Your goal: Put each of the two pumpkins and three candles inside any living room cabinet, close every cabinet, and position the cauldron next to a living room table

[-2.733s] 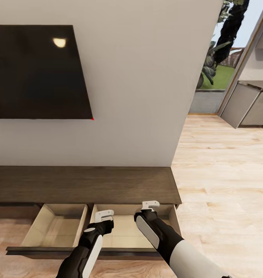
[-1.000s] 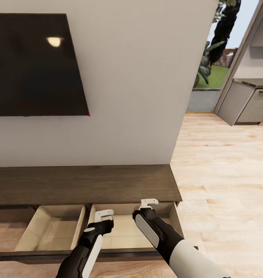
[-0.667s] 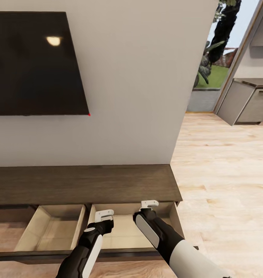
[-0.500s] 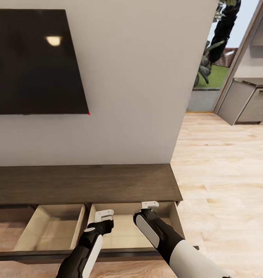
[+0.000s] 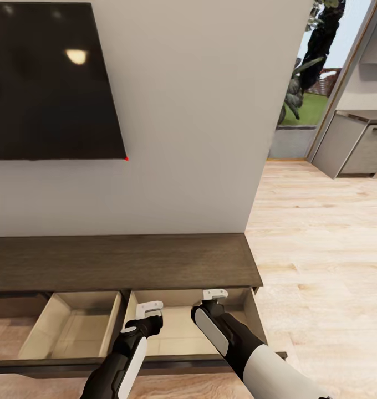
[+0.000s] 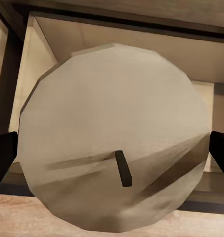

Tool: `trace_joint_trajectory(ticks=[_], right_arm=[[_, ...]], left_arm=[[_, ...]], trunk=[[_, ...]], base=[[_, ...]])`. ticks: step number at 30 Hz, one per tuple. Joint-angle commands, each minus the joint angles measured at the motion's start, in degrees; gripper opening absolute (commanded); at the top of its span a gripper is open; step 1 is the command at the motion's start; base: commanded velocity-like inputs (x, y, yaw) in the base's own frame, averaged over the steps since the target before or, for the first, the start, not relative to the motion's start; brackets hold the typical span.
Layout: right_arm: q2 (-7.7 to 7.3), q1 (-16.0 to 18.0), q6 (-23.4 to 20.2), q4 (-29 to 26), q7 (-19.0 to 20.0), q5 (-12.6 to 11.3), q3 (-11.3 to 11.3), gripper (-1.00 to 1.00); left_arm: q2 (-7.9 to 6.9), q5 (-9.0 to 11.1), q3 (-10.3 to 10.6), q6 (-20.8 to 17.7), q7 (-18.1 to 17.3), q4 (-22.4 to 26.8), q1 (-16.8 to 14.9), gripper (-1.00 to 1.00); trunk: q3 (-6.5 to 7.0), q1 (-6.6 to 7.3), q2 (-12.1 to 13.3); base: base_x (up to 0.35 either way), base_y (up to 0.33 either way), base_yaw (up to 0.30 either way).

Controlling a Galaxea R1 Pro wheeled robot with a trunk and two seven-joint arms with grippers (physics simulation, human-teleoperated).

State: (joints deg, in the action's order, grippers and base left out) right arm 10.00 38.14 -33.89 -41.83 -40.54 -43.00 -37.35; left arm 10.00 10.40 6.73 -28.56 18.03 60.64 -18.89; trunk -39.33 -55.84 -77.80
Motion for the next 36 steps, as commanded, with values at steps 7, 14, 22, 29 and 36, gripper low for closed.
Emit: trace_joint_trajectory(ticks=[7, 14, 22, 29, 36], right_arm=[[0.0, 0.0, -0.09, 0.0, 0.27, 0.02, -0.09, -1.0], [0.0, 0.07, -0.7, 0.0, 3.99, -0.05, -0.09, -1.0], [0.0, 0.09, -2.63, 0.0, 5.06, -5.78, -0.09, -1.0], [0.0, 0.09, -2.25, 0.0, 4.87, -6.22, -0.09, -1.0], [0.0, 0.07, -1.38, -0.05, 4.86, -5.7, -0.09, -1.0]], left_arm=[[0.0, -0.02, 0.04, 0.0, -0.02, 0.0, 0.0, -1.0], [0.0, -0.02, 0.16, 0.0, -0.09, -0.07, 0.0, -1.0], [0.0, -0.02, 3.5, -0.12, 0.07, -0.22, 0.0, -1.0], [0.0, -0.02, 3.64, -0.23, 0.07, -0.25, 0.0, -1.0], [0.0, 0.06, 3.59, -0.54, -0.08, -0.18, 0.0, -1.0]], trunk=[[-1.26, -1.54, -2.82], [-2.52, -3.08, -5.63], [-3.95, -4.84, -8.84], [-5.21, -6.38, -11.65], [-6.47, -7.91, -14.45]], base=[[0.0, 0.0, 0.0], [0.0, 0.0, 0.0], [0.0, 0.0, 0.0], [0.0, 0.0, 0.0], [0.0, 0.0, 0.0]])
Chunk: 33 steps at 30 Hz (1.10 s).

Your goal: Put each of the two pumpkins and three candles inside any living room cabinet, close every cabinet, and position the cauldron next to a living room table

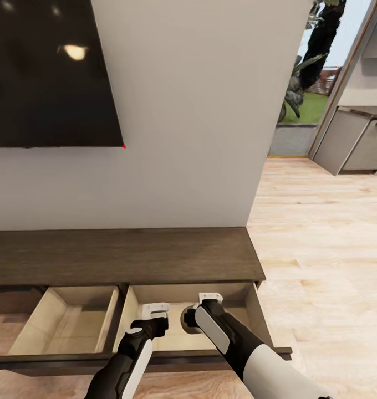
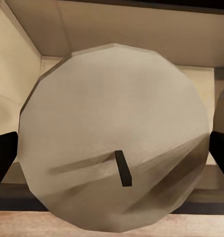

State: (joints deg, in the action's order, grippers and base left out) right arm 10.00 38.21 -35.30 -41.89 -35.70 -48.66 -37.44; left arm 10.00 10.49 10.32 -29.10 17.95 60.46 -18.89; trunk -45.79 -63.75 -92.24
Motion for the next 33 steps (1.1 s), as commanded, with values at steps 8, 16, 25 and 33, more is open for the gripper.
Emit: trace_joint_trajectory(ticks=[8, 16, 25, 33], right_arm=[[0.0, -0.06, 1.08, -0.1, -0.07, 0.29, -0.3, -1.0], [0.0, -0.06, 2.48, -0.04, -0.25, 0.4, -0.83, -1.0], [0.0, -0.06, 3.35, -0.04, -2.69, 0.41, -3.03, -1.0], [0.0, -0.06, 3.46, -0.04, -2.8, 0.41, -3.16, -1.0]], left_arm=[[0.0, -0.03, -0.03, 0.0, 0.08, 0.18, 0.0, -1.0], [0.0, -0.03, -0.03, -0.01, 0.15, 0.31, 0.0, -1.0], [0.0, -0.01, -0.05, -2.42, 0.21, 2.36, 0.0, -1.0], [0.0, 0.05, -0.12, -3.93, 0.16, 3.32, 0.0, -1.0]], trunk=[[-1.44, -1.76, -3.22], [-2.88, -3.52, -6.43], [-4.49, -5.5, -10.04], [-5.93, -7.25, -13.25]], base=[[0.0, 0.0, 0.0], [0.0, 0.0, 0.0], [0.0, 0.0, 0.0], [0.0, 0.0, 0.0]])
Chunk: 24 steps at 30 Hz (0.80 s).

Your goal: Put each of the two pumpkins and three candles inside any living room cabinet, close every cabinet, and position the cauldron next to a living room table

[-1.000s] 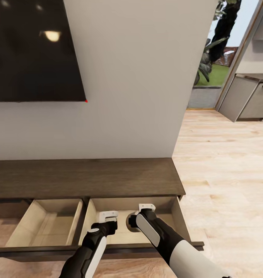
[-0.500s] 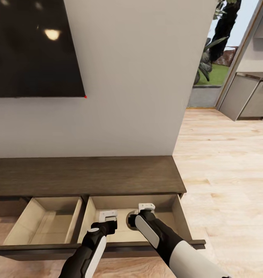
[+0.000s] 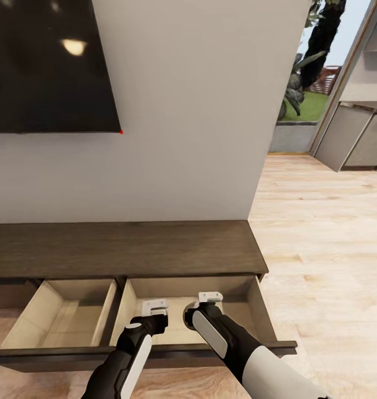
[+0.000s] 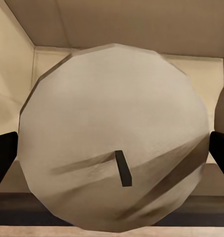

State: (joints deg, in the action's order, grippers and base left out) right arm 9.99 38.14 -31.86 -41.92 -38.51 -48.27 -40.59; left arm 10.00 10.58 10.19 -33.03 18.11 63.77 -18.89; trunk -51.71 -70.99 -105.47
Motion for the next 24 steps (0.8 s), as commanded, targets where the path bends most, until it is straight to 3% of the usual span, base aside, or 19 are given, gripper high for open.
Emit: trace_joint_trajectory(ticks=[1, 20, 24], right_arm=[[0.0, 0.0, 0.03, -0.02, 0.01, 0.02, -0.01, -1.0], [0.0, 0.0, 0.05, -0.43, 0.27, 0.01, -1.15, -1.0], [0.0, 0.0, 0.07, -0.52, 0.27, -0.03, -1.15, -1.0]], left_arm=[[0.0, -0.03, 0.0, -0.03, 0.0, 0.02, 0.0, -1.0], [0.0, 0.01, -0.31, -0.16, 0.0, 0.5, 0.0, -1.0], [0.0, -0.01, -0.35, -0.11, 0.01, 0.88, 0.0, -1.0]], trunk=[[-0.18, -0.22, -0.42], [-3.56, -4.4, -8.04], [-3.52, -4.4, -8.04]], base=[[0.0, 0.0, 0.0], [0.0, 0.0, -0.006], [0.0, 0.0, -0.063]])
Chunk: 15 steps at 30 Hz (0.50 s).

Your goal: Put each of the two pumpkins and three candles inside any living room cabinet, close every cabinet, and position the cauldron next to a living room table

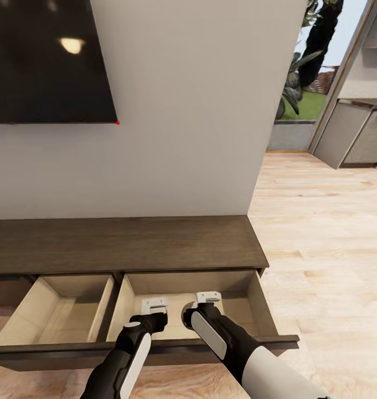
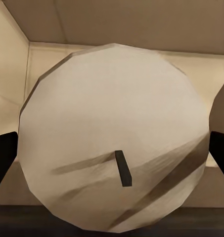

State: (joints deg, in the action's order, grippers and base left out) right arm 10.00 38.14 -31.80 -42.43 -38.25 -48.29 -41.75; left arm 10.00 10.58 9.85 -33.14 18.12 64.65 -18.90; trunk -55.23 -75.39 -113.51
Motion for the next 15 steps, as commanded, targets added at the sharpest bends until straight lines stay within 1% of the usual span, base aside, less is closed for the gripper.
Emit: trace_joint_trajectory(ticks=[1, 4, 15], right_arm=[[0.0, 0.0, 0.01, -0.01, 0.01, -0.01, 0.0, -1.0], [0.0, 0.01, -0.01, -0.01, 0.01, -0.02, 0.0, -1.0], [0.0, -0.03, -0.02, -0.07, 0.1, -0.05, -0.09, -1.0]], left_arm=[[0.0, -0.02, 0.0, 0.0, 0.01, 0.05, 0.0, -1.0], [0.0, -0.03, -0.05, -0.06, 0.02, 0.24, 0.0, -1.0], [0.0, -0.01, -0.27, 0.02, 0.0, 0.39, 0.0, -1.0]], trunk=[[0.0, 0.0, 0.0], [0.01, 0.0, 0.0], [0.01, 0.0, 0.0]], base=[[0.0, 0.0, -0.016], [0.02, 0.034, -0.006], [0.081, 0.082, -0.001]])
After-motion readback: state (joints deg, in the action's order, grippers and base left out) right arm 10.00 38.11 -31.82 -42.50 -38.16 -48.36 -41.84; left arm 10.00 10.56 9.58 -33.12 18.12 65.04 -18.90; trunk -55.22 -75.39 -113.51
